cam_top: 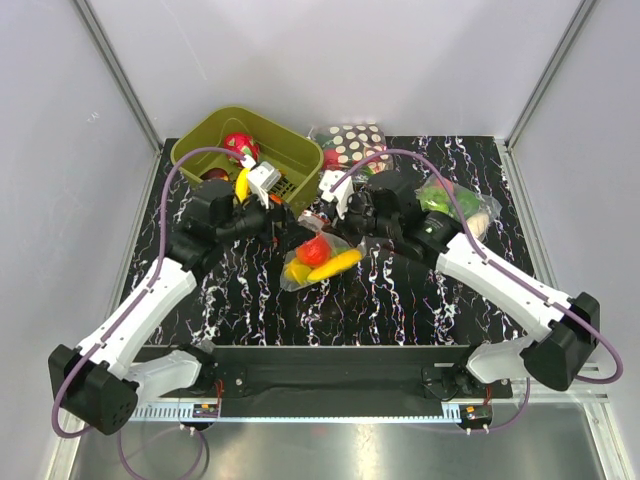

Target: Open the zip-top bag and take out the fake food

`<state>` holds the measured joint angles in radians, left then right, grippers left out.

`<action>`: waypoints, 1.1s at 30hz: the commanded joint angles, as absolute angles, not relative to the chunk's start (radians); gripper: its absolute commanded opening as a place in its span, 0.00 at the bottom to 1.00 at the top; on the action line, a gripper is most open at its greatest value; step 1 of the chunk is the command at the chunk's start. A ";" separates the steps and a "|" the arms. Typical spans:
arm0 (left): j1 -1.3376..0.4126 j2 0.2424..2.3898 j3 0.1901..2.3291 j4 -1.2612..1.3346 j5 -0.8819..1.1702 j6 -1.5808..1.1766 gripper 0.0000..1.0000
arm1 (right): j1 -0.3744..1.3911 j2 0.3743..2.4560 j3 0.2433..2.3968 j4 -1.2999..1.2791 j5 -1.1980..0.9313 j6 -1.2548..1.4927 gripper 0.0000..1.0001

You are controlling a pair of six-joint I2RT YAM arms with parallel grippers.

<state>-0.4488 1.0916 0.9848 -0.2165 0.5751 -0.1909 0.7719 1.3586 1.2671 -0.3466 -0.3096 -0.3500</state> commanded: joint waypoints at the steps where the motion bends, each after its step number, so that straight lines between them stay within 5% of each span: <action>1: -0.466 1.095 0.976 -0.152 0.534 -0.182 0.96 | 0.761 1.312 1.327 -0.327 -0.394 -0.310 0.00; 18: -0.468 1.114 0.934 -0.011 0.684 -0.268 0.83 | 0.730 1.368 1.384 -0.485 -0.561 -0.331 0.04; 26: -0.469 1.151 0.930 0.063 0.857 -0.307 0.35 | 0.712 1.391 1.402 -0.499 -0.577 -0.336 0.08; 27: -0.469 1.144 0.925 0.061 0.862 -0.305 0.18 | 0.707 1.388 1.401 -0.497 -0.571 -0.334 0.12; 29: -0.469 1.140 0.922 0.061 0.873 -0.298 0.02 | 0.704 1.384 1.404 -0.497 -0.554 -0.333 0.36; 33: -0.469 1.135 0.922 0.063 0.911 -0.290 0.00 | 0.704 1.356 1.411 -0.489 -0.499 -0.339 0.56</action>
